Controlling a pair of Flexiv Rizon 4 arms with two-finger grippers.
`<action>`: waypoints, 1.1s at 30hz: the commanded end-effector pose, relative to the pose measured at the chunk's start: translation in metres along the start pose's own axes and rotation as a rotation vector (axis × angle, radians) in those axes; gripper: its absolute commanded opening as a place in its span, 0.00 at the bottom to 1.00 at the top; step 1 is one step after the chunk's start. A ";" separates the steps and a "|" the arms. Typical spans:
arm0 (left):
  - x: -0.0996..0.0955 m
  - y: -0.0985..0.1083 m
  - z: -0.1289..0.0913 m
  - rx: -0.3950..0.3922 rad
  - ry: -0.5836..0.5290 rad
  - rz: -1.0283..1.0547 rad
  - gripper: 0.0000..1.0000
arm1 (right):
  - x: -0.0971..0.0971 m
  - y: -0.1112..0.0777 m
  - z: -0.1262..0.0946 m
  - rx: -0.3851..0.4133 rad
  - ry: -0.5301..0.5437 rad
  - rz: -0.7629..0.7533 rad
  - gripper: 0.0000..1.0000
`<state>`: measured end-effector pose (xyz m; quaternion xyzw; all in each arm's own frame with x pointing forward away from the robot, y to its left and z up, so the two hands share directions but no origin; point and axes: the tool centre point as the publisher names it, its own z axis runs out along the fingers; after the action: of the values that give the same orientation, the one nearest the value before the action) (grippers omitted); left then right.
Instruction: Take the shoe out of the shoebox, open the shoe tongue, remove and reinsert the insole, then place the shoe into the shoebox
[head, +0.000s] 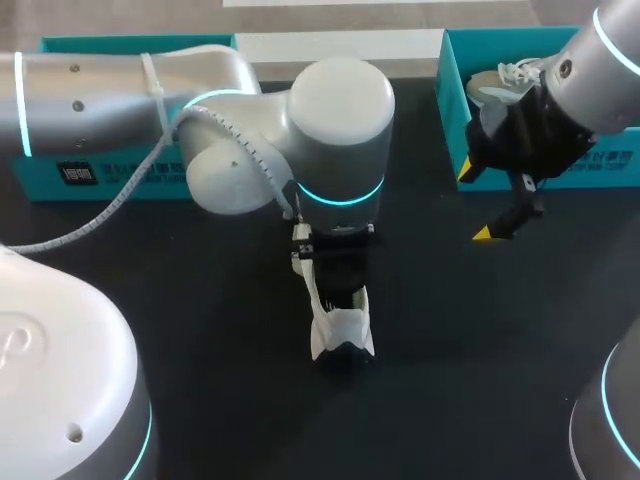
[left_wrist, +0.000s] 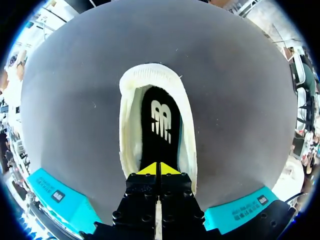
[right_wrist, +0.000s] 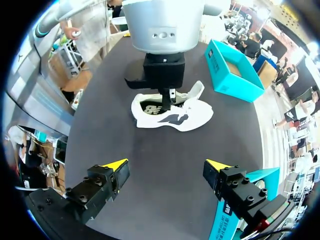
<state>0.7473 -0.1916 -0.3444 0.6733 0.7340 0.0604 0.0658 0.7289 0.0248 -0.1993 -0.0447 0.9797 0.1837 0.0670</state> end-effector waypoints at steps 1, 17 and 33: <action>0.007 0.003 -0.003 -0.044 0.018 -0.007 0.12 | 0.000 0.000 0.002 0.002 0.000 0.000 1.00; 0.011 0.003 -0.002 -0.049 0.027 -0.046 1.00 | 0.000 0.000 0.002 0.002 0.000 0.000 1.00; 0.015 0.018 -0.004 -0.024 -0.006 -0.031 1.00 | 0.000 0.000 0.002 0.002 0.000 0.000 1.00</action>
<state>0.7573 -0.1781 -0.3420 0.6585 0.7449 0.0706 0.0810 0.7288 0.0248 -0.1993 -0.0447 0.9797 0.1837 0.0669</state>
